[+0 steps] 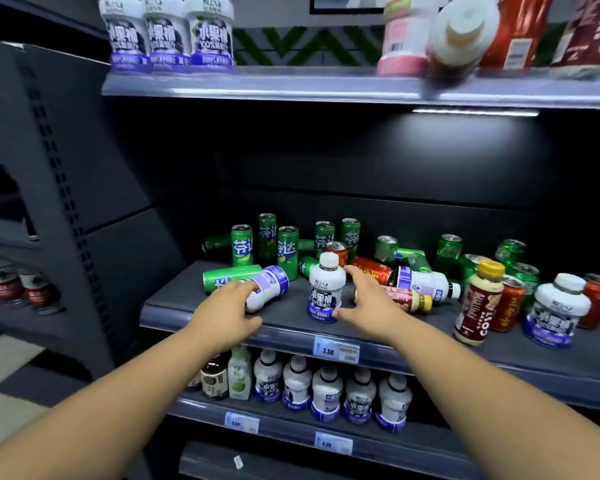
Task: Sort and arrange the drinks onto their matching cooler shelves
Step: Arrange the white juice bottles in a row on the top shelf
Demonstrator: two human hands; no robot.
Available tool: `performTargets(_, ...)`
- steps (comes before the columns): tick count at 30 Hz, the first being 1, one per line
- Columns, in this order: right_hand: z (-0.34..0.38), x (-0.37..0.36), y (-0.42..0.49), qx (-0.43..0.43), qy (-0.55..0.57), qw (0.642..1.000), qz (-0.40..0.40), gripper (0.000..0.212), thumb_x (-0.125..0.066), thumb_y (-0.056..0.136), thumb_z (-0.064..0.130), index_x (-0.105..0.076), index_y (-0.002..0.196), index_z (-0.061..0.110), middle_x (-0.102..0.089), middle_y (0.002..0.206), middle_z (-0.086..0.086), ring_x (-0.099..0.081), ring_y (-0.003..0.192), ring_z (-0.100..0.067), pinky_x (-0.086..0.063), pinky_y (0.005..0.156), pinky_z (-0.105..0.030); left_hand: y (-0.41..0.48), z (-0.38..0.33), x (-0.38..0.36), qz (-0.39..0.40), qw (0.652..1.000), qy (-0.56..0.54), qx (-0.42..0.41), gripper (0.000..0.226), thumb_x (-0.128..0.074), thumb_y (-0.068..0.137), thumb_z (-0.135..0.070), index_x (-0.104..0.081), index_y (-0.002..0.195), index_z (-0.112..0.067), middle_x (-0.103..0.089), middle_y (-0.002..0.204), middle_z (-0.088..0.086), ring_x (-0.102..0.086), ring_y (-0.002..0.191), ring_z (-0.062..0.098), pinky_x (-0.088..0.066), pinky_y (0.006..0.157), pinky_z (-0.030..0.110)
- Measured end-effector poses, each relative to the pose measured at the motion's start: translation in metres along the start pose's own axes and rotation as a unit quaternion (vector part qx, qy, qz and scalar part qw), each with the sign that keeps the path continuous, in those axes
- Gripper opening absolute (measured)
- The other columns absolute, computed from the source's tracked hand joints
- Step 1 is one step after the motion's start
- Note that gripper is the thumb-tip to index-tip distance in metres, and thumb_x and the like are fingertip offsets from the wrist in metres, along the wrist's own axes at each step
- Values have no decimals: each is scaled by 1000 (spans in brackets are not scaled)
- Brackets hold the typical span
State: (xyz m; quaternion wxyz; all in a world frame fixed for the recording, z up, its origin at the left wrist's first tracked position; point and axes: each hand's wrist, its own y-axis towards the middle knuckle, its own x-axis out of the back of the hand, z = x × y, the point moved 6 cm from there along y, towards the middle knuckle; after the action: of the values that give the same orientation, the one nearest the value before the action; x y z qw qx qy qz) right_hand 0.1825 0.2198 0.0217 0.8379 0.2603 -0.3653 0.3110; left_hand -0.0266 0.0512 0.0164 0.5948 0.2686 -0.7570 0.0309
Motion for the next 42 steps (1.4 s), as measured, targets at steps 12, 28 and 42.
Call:
performTargets(12, -14, -27, 58, -67, 83, 993, -52, 92, -82, 70, 21, -30, 143, 38, -50, 134, -2, -55, 120, -23, -48, 103, -45, 65, 41, -33, 22, 1000, -7, 8, 81, -69, 72, -49, -39, 143, -25, -50, 133, 4, -49, 122, 30, -46, 99, 43)
performTargets(28, -5, -53, 87, -112, 49, 985, -123, 78, -89, 69, 26, -47, 134, 25, -55, 126, 4, -57, 113, -19, -47, 92, -35, 113, 61, -42, 71, 993, -10, -90, 92, -83, 57, -55, -43, 137, -34, -55, 130, -4, -55, 118, 20, -48, 94, 33)
performTargets(42, 7, -51, 86, -111, 49, 991, -60, 77, -89, 70, 30, -44, 133, 28, -59, 118, 9, -57, 109, -15, -42, 85, -30, 139, 35, -14, 72, 993, -83, -50, 64, -58, 58, -75, -41, 103, -33, -65, 94, -6, -63, 87, 25, -53, 76, 36)
